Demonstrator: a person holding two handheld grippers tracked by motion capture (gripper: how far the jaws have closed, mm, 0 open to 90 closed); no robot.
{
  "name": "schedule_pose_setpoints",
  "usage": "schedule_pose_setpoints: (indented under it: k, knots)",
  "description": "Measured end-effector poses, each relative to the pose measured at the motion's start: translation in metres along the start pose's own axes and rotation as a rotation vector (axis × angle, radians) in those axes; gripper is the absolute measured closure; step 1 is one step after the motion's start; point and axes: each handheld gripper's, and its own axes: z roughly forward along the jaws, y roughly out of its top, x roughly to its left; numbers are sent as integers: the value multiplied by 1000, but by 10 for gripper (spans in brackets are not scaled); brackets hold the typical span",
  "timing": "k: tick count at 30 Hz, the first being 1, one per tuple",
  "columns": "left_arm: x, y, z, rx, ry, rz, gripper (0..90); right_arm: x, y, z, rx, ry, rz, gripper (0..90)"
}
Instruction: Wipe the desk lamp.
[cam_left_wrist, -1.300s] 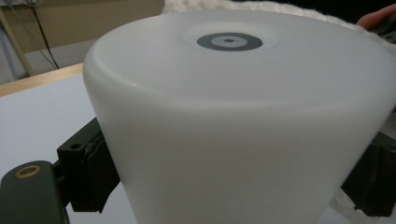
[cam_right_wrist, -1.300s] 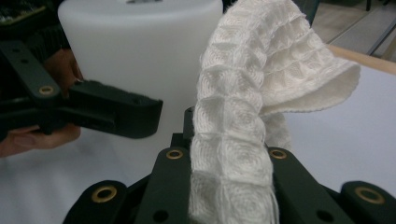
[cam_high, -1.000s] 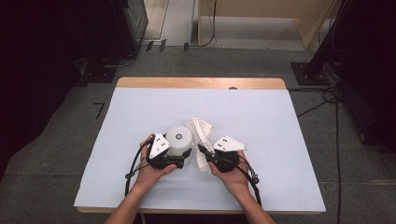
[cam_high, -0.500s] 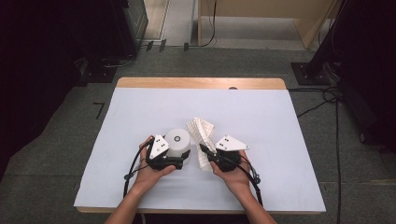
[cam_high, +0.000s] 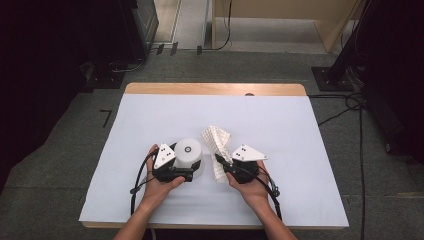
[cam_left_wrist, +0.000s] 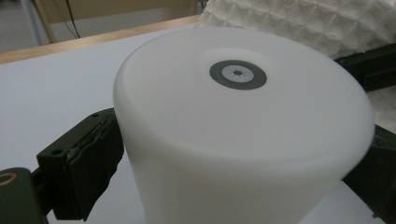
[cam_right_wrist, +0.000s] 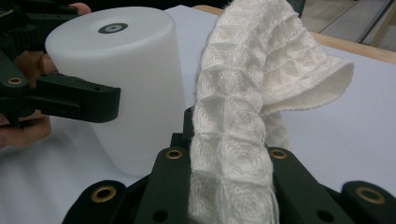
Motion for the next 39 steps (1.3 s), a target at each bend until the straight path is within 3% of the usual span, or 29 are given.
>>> schedule_pose_setpoints:
  k: [2,5,7,8,9,12,13,18,25,29,30,31,33,35,39]
  knots:
    - [-6,0,1,4,27,-6,14,0,0,0,1,-1,3,796]
    - [-17,-1,1,-6,104,11,14,-1,0,0,0,-5,0,796]
    - [-24,-2,2,-5,181,1,15,-2,-1,0,0,-7,0,796]
    - [-24,-2,2,-5,181,1,14,-2,-1,0,0,-7,0,796]
    - [-30,-2,5,14,224,-12,15,-2,-1,0,2,-7,4,796]
    - [-34,-4,10,33,249,-17,15,-2,-2,1,4,-6,4,796]
    - [-35,-6,15,53,279,-24,15,-1,-2,2,7,-4,3,796]
    - [-36,-7,15,38,301,-29,42,1,-3,5,13,0,0,796]
    - [-28,-5,13,28,238,-35,84,2,-3,5,11,3,3,796]
    - [-16,1,5,-7,125,-39,84,4,-3,5,13,17,5,796]
    - [-16,1,5,-7,125,-39,84,4,-3,5,13,17,5,796]
    - [-7,7,-1,-28,37,-41,84,6,-5,8,22,30,0,796]
    - [0,11,-7,-47,-31,-49,84,9,-6,10,28,39,1,796]
    - [4,14,-10,-59,-72,-56,84,12,-6,12,27,47,-11,796]
    - [5,14,-10,-40,-96,-37,85,19,-3,10,13,76,-15,796]
